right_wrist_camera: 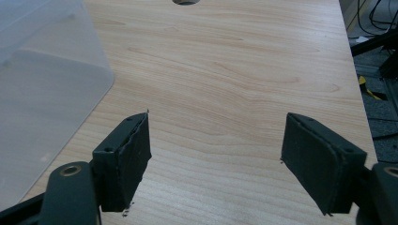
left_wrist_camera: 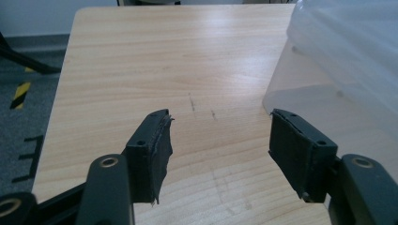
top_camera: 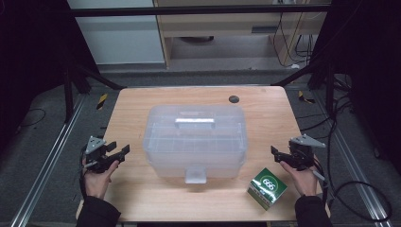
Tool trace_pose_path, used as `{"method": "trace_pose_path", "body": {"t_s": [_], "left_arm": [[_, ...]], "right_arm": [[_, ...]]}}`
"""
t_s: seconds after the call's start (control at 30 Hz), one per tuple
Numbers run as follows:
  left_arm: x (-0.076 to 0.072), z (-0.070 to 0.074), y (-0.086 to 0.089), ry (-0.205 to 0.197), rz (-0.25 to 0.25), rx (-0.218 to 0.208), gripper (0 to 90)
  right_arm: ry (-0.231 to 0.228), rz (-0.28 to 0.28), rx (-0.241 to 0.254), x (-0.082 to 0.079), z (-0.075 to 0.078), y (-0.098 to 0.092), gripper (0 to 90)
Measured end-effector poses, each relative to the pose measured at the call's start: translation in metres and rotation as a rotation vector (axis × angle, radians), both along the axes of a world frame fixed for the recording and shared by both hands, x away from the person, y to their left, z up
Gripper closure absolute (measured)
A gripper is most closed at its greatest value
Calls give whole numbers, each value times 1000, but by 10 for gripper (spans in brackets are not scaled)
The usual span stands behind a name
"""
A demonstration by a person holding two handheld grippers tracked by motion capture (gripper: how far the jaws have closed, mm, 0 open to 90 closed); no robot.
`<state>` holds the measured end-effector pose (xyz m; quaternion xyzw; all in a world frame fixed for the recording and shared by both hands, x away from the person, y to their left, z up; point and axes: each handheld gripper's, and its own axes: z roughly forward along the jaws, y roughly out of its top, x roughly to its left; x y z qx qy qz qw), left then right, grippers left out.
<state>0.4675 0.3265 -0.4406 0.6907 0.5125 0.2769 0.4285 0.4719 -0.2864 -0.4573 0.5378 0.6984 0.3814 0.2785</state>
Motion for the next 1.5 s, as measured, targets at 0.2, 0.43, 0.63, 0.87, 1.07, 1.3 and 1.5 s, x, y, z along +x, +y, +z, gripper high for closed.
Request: {"method": "trace_pose_path", "body": {"t_s": [0.2, 0.43, 0.63, 0.87, 1.07, 1.3, 1.5], "left_arm": [[-5, 14, -3, -43, -26, 18, 379], [-7, 33, -4, -67, -90, 4, 345], [-4, 53, -2, -80, -147, 50, 319], [3, 72, -9, -65, -218, 124, 293], [9, 88, -17, -71, -252, 151, 278], [13, 106, -24, -78, -287, 192, 268], [14, 120, -33, -87, -313, 245, 268]], "right_arm": [[-1, 12, 8, -3, 3, 3, 237], [9, 30, -2, -2, 6, 8, 222], [10, 46, -15, -1, 6, 9, 223], [7, 63, -11, -2, 8, 11, 227], [7, 73, -11, -2, 8, 12, 224], [20, 81, -23, -1, 7, 13, 221], [9, 88, -40, -2, 8, 12, 231]]}}
